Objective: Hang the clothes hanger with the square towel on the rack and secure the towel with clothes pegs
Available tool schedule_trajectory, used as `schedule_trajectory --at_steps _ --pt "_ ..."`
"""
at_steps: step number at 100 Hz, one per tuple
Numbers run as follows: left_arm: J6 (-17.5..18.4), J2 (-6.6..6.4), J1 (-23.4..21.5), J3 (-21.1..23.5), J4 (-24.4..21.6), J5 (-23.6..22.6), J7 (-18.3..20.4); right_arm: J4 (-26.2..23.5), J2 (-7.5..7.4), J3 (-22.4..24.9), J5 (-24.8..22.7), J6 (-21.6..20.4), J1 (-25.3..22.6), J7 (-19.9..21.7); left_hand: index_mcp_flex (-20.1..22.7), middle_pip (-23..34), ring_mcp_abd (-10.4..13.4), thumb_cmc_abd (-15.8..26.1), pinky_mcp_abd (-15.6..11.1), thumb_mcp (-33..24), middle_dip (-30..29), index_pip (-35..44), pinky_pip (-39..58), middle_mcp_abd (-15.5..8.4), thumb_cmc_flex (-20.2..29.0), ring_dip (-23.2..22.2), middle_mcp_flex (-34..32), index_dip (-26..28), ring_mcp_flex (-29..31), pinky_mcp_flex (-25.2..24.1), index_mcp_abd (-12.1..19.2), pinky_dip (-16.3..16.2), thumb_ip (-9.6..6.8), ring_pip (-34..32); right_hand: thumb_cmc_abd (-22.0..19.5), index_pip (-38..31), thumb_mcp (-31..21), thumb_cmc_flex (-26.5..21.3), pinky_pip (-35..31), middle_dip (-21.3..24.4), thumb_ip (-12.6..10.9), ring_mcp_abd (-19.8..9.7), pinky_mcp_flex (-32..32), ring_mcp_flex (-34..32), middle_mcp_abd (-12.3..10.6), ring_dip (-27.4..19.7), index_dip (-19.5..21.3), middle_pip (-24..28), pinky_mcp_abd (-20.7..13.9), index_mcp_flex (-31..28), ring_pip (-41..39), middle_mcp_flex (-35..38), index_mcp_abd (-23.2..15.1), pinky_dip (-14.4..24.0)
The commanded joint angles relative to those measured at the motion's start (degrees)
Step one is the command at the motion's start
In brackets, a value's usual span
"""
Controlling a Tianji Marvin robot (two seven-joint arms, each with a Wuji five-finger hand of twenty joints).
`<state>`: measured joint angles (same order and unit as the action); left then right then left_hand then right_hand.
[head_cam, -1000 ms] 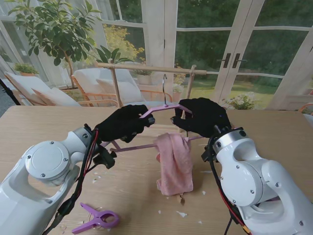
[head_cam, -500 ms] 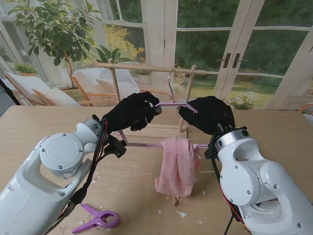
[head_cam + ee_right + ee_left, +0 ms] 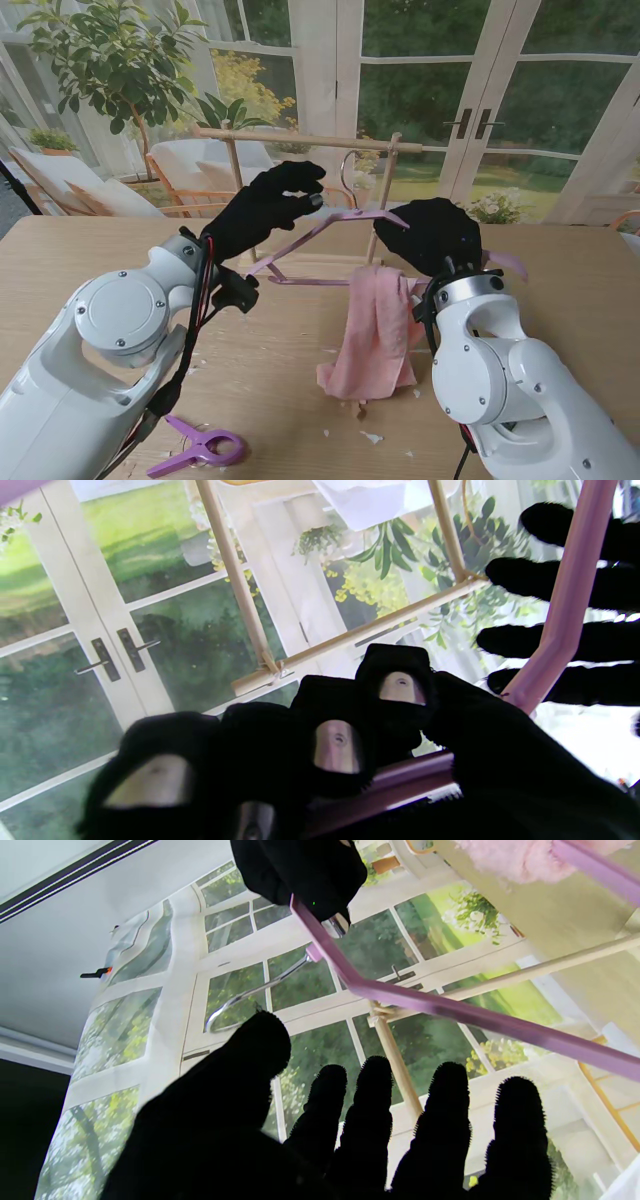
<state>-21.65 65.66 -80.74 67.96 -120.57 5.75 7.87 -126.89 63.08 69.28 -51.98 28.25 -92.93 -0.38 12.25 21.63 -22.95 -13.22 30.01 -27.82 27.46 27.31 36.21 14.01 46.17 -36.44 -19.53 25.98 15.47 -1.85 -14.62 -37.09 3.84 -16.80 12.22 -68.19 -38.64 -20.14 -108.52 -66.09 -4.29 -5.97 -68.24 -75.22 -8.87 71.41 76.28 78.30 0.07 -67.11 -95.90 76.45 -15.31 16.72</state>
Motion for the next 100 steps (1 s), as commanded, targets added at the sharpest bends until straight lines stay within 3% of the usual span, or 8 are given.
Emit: schedule_trajectory --at_steps 1,10,19,37,55,65,82,100 --pt "-0.5 0.12 -0.9 1.3 -1.8 -0.3 0.9 -0.1 1.28 -0.5 1.3 1.3 0.1 -0.9 -1.0 -0.5 1.5 -0.9 -2.2 -1.4 -0.5 -1.0 -3.7 -0.3 -2.4 -0.5 1.1 -0.8 -1.1 -0.1 1.2 -2.7 0.74 1.6 -1.5 -1.6 -2.0 0.0 -11.5 -0.5 -3.4 -3.3 -3.8 -0.1 2.8 3.4 2.1 3.1 -10.3 -3.8 -9.8 5.7 3.5 58.1" --pt "-0.4 -0.13 -2.4 3.2 -3.2 -0.1 1.3 0.2 1.88 -0.8 2.7 2.9 0.3 -3.4 -0.3 -0.4 1.5 -1.5 -2.2 -1.7 -0.4 -0.9 -4.7 -0.4 -2.3 -0.9 0.9 -0.8 -1.1 0.1 1.3 -4.0 0.77 2.0 -1.3 -1.6 -2.1 -0.4 -11.5 -0.4 -3.2 -2.9 -3.8 -0.1 3.2 3.8 2.0 3.2 -9.7 -4.0 -9.8 5.9 4.2 58.7" --pt "0.9 -0.55 -4.7 5.4 -4.8 -1.3 1.8 0.2 2.52 -1.1 4.0 4.6 0.5 -5.9 1.0 1.2 1.2 -2.5 -1.9 -3.7 0.9 0.3 -5.6 -0.3 -3.0 -3.4 -0.1 0.4 -0.2 1.3 0.8 -9.9 0.87 1.3 -1.3 -1.6 -2.1 -0.6 -11.5 -0.3 -2.9 -2.6 -3.7 -0.1 3.4 4.1 1.9 3.2 -9.2 -4.0 -9.8 5.9 4.4 59.0" --pt "5.7 -2.35 -12.3 11.6 -8.1 -4.6 6.5 -0.8 3.06 -0.6 4.7 6.9 1.1 -7.4 6.0 6.9 -1.0 -4.0 -0.1 -6.4 6.0 6.9 6.4 0.4 -4.4 -9.3 -5.5 4.8 3.0 2.4 0.2 -15.0 0.89 -5.7 -1.5 -1.6 -1.9 -0.8 -11.5 -0.2 -2.5 -2.5 -3.8 -0.1 3.5 4.3 1.8 3.2 -9.1 -4.0 -9.8 5.9 4.6 59.2" --pt "9.1 -4.0 -19.1 15.6 -8.8 -3.8 13.0 -2.1 3.19 -0.6 5.2 9.7 2.1 -6.8 10.5 8.9 -2.0 -3.8 0.5 -5.9 8.7 8.0 16.8 0.4 -3.8 -11.3 -9.2 6.7 5.1 2.8 2.2 -11.4 0.88 -12.4 -1.5 -1.5 -1.8 -1.2 -11.5 -0.2 -2.3 -2.5 -3.8 -0.1 3.7 4.4 1.8 3.3 -9.1 -3.8 -9.7 5.7 4.7 59.2" --pt "11.6 -4.64 -20.9 14.9 -7.3 -5.7 14.9 -2.5 3.25 -1.2 5.3 10.5 2.8 -6.7 10.7 7.4 -1.7 -4.1 0.0 -6.4 7.9 1.6 18.3 -0.1 -3.8 -11.1 -7.9 2.6 4.3 2.4 4.9 -10.2 0.87 -13.3 -1.6 -1.5 -1.7 -1.2 -11.5 -0.2 -2.3 -2.5 -3.8 -0.1 3.8 4.4 1.8 3.3 -9.1 -3.8 -9.7 5.7 4.7 59.2" --pt "13.0 -4.35 -21.3 9.8 -3.3 -6.9 12.9 -2.9 3.24 -2.3 5.1 11.1 3.5 -6.3 7.4 2.6 -0.3 -5.7 -2.1 -8.1 3.8 -8.2 16.0 -1.4 -3.5 -9.3 -1.8 -5.5 -0.1 -0.3 10.7 -8.8 0.93 -10.5 -1.5 -1.5 -1.6 -1.3 -11.5 -0.2 -2.2 -2.6 -3.8 -0.1 3.8 4.4 1.8 3.3 -9.1 -3.8 -9.6 5.7 4.8 59.2" --pt "13.2 -3.67 -20.8 4.5 -0.7 -10.1 8.4 -3.2 3.17 -2.7 4.7 11.1 3.5 -6.0 5.6 3.4 0.7 -6.2 -3.3 -9.4 4.1 -9.4 15.5 -1.8 -4.1 -9.6 0.6 -7.2 -1.8 -1.0 9.6 -9.5 1.1 -9.9 -1.5 -1.5 -1.6 -1.3 -11.5 -0.2 -2.3 -2.7 -3.8 -0.1 3.8 4.4 1.8 3.3 -9.2 -3.8 -9.6 5.7 4.8 59.0"
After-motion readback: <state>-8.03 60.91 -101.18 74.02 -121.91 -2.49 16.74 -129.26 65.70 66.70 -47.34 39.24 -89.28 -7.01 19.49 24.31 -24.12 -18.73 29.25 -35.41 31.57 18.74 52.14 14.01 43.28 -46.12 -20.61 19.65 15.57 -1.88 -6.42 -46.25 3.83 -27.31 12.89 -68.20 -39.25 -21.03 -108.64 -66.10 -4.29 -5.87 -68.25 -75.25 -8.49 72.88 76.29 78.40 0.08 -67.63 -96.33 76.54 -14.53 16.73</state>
